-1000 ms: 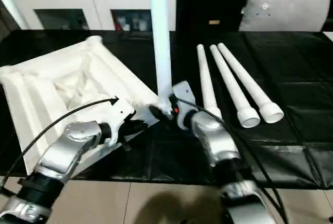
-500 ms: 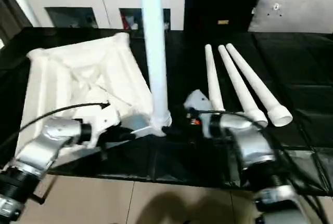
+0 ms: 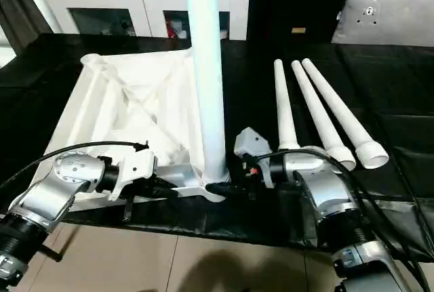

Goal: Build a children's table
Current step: Rotate leg to tighten

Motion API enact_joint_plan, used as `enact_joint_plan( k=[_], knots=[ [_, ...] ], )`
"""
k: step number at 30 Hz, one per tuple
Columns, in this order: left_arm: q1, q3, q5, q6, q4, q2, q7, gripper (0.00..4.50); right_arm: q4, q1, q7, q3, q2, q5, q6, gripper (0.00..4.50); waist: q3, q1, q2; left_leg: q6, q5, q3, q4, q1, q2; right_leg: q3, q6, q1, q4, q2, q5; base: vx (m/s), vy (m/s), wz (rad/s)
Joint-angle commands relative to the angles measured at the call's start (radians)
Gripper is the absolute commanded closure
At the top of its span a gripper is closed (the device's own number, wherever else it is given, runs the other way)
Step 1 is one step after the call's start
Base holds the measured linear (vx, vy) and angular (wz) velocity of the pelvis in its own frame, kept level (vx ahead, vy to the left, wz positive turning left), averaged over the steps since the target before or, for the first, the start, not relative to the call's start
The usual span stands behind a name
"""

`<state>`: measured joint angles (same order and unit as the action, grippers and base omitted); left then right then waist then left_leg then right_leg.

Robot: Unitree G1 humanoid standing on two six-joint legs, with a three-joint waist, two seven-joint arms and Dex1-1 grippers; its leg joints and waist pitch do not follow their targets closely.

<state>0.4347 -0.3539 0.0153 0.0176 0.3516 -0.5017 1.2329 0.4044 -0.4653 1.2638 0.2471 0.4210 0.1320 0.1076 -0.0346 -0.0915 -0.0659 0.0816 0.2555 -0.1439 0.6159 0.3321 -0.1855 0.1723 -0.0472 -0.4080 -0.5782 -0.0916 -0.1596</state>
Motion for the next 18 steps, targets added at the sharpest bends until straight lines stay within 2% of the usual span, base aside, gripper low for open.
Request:
enact_joint_plan(
  k=[1,8,9,15,16,18],
  knots=[
    [0.015,-0.023,-0.016,-0.024,0.008,-0.004,0.021,4.5,0.002,-0.003,0.018,0.008,-0.003,0.014,0.007,0.81,0.065,0.001,0.0,-0.111,0.016,0.005,-0.068,0.02,-0.048,-0.073,-0.133,0.077,0.056,-0.072,-0.226,0.0,0.0,0.0],
    [0.011,-0.025,-0.017,-0.031,0.011,-0.007,0.028,4.5,0.003,0.005,0.023,0.006,-0.009,0.023,0.019,1.54,0.066,0.001,-0.002,-0.104,0.014,0.005,-0.069,0.019,-0.049,-0.073,-0.13,0.076,0.055,-0.071,-0.224,0.0,0.0,0.0],
    [0.009,-0.025,-0.017,-0.036,0.014,-0.008,0.03,4.5,-0.002,0.011,0.035,0.009,-0.008,0.03,0.024,1.63,0.066,0.0,-0.005,-0.103,0.013,0.005,-0.068,0.019,-0.049,-0.073,-0.132,0.076,0.054,-0.071,-0.219,0.0,0.0,0.0],
    [-0.002,-0.021,-0.007,-0.031,0.013,-0.008,0.033,4.5,-0.018,0.035,0.038,0.016,-0.007,0.033,0.039,1.78,0.067,0.0,-0.003,-0.106,0.009,0.004,-0.068,0.02,-0.049,-0.073,-0.131,0.076,0.054,-0.071,-0.213,0.0,0.0,0.0],
    [-0.009,-0.015,0.0,-0.02,0.006,-0.004,0.027,4.5,-0.028,0.046,0.025,0.019,-0.014,0.034,0.051,1.79,0.067,0.001,0.001,-0.106,0.013,0.003,-0.068,0.02,-0.049,-0.073,-0.129,0.077,0.055,-0.07,-0.219,0.0,0.0,0.0],
    [-0.021,0.0,0.014,0.014,-0.01,0.007,0.006,4.5,-0.031,0.052,-0.028,0.014,-0.038,0.03,0.083,1.81,0.066,0.001,0.0,-0.104,0.013,0.004,-0.069,0.019,-0.049,-0.072,-0.125,0.077,0.056,-0.071,-0.23,0.0,0.0,0.0]
  ],
)
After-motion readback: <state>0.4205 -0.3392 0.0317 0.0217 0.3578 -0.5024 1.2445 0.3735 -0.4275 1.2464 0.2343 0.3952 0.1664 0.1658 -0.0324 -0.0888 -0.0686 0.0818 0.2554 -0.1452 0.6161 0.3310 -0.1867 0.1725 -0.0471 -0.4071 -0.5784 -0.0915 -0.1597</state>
